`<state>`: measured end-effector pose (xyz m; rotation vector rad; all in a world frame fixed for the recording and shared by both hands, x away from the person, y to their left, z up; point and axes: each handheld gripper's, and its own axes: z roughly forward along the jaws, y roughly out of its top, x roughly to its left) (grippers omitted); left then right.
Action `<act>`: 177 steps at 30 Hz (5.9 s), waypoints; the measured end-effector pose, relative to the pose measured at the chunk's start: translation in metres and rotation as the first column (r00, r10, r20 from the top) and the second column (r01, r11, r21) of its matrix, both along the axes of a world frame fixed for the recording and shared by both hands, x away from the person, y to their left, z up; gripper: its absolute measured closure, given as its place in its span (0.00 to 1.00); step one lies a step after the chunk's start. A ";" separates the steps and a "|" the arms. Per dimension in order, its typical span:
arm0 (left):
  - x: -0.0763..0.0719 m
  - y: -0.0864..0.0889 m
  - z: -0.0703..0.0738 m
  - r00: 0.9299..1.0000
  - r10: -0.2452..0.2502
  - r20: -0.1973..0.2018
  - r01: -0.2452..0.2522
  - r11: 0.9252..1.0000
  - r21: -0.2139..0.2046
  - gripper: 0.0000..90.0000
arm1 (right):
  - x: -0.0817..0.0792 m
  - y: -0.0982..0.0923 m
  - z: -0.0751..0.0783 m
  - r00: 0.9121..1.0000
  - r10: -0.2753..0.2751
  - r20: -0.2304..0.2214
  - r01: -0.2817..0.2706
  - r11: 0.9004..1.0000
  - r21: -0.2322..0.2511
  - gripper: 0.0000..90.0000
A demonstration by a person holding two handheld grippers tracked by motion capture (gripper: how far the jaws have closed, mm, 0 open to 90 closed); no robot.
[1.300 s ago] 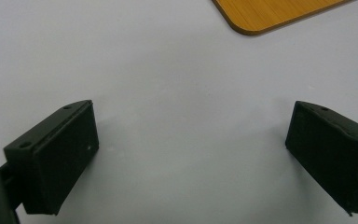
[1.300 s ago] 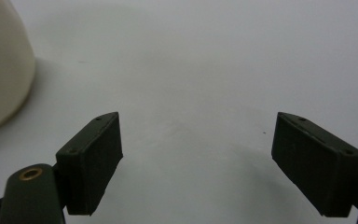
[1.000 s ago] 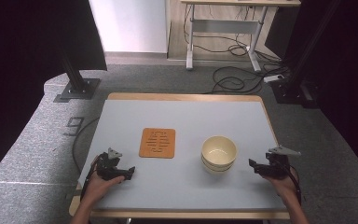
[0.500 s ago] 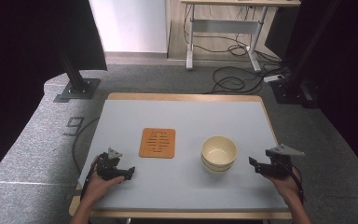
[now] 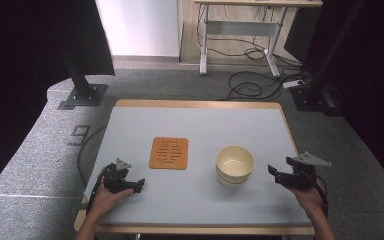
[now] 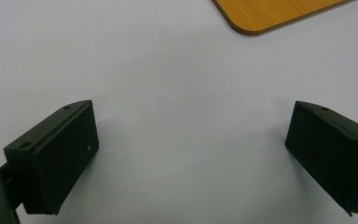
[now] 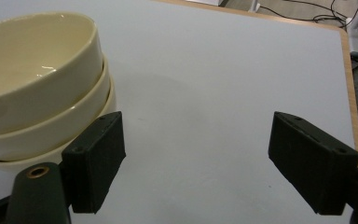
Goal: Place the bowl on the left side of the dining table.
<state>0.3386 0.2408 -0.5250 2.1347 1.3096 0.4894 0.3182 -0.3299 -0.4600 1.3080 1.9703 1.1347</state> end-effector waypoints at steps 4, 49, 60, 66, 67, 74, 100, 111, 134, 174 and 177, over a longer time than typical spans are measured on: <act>0.000 0.000 0.000 1.000 0.000 0.000 0.000 1.000 0.000 0.03 | -0.001 0.002 0.004 1.000 0.006 0.009 -0.006 1.000 0.002 0.20; 0.000 0.000 0.000 1.000 -0.001 0.000 0.001 1.000 0.002 0.03 | -0.007 0.062 0.036 0.986 0.139 0.088 -0.137 0.990 -0.022 0.22; 0.000 0.000 0.000 1.000 -0.001 0.001 0.001 1.000 0.002 0.03 | -0.002 0.070 0.032 0.986 0.146 0.075 -0.144 0.989 -0.033 0.22; 0.000 0.000 0.000 1.000 0.000 0.002 0.000 1.000 0.002 0.03 | 0.002 0.074 0.029 0.987 0.145 0.064 -0.142 0.989 -0.043 0.23; 0.000 0.000 0.000 1.000 0.000 0.002 0.000 1.000 0.002 0.03 | 0.002 0.075 0.029 0.987 0.145 0.064 -0.142 0.989 -0.044 0.23; 0.000 0.000 0.000 1.000 -0.001 0.003 0.001 1.000 0.003 0.03 | 0.008 0.079 0.025 0.988 0.147 0.047 -0.145 0.988 -0.049 0.23; 0.000 0.000 0.000 1.000 0.001 0.002 -0.001 1.000 0.002 0.03 | 0.030 0.091 0.018 0.993 0.119 0.005 -0.118 0.990 -0.075 0.31; 0.000 0.000 0.000 1.000 0.000 0.003 0.000 1.000 0.003 0.03 | 0.042 0.093 0.015 0.993 0.115 -0.038 -0.118 0.988 -0.095 0.38; 0.000 0.000 0.000 1.000 0.000 0.003 -0.001 1.000 0.003 0.03 | 0.047 0.101 0.014 0.994 0.067 -0.087 -0.082 0.981 -0.177 0.82; 0.000 0.000 0.000 1.000 -0.001 0.002 0.001 1.000 0.004 0.03 | 0.037 0.111 0.036 0.995 0.077 0.070 -0.056 0.963 -0.263 0.92; 0.000 0.000 0.000 1.000 0.000 0.002 0.000 1.000 0.003 0.03 | 0.032 0.118 0.038 0.991 0.075 0.112 -0.036 0.949 -0.314 0.92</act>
